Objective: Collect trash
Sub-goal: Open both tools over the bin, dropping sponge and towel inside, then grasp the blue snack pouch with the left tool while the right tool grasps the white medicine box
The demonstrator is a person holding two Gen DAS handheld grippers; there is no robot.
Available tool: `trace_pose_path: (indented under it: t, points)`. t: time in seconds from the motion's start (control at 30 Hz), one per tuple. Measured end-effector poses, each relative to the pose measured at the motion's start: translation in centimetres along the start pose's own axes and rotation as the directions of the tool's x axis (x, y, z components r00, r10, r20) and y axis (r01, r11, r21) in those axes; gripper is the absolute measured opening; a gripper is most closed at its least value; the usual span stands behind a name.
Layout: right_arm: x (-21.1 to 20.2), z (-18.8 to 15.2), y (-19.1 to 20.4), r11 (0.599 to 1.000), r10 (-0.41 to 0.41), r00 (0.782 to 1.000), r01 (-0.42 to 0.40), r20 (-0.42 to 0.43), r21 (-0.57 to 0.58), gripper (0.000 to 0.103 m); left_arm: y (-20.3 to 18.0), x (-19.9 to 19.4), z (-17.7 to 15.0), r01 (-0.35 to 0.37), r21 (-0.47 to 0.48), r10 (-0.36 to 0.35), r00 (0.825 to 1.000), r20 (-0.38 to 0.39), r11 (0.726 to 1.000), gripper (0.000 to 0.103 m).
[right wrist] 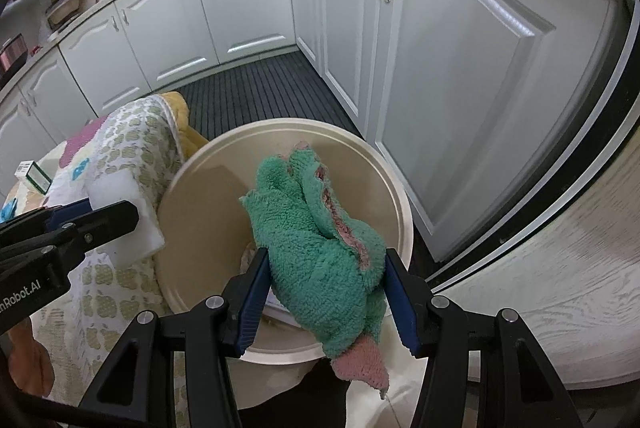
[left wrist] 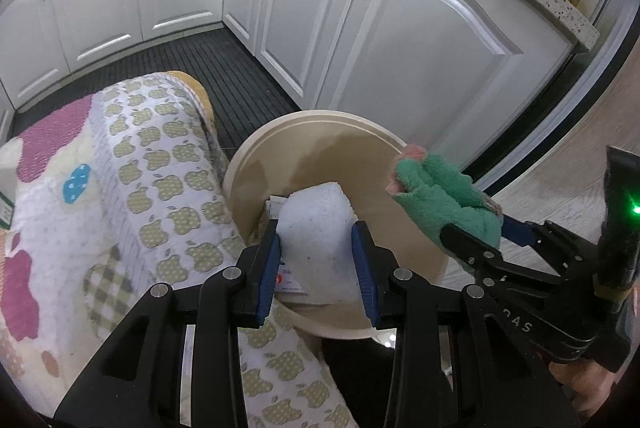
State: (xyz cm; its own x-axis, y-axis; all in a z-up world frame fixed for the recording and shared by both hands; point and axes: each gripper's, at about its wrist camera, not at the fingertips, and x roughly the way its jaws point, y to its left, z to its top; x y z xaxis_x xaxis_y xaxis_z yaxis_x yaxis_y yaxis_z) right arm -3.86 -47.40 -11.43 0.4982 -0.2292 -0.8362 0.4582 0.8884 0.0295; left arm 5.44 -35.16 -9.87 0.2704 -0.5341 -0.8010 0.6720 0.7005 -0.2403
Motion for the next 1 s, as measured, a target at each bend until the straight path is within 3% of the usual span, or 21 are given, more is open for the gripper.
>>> trace_pose_path:
  t: [0.23, 0.7, 1.0]
  points:
    - [1.6, 0.2, -0.2, 0.999, 0.008, 0.999, -0.006, -0.035, 0.037, 0.057, 0.3, 0.6, 0.0, 0.011, -0.01, -0.011, 1.0, 0.001, 1.0, 0.055]
    - [1.0, -0.4, 1.6, 1.0, 0.019, 0.998, -0.019, -0.054, 0.003, 0.058, 2.2, -2.1, -1.4, -0.036, -0.052, 0.037, 0.999, 0.022, 0.998, 0.056]
    - [-1.5, 0.2, 6.0, 0.993, 0.103, 0.995, -0.103, -0.01, -0.049, 0.068, 7.6, -6.7, -4.0, -0.135, -0.139, 0.141, 0.99, 0.032, 0.981, 0.057]
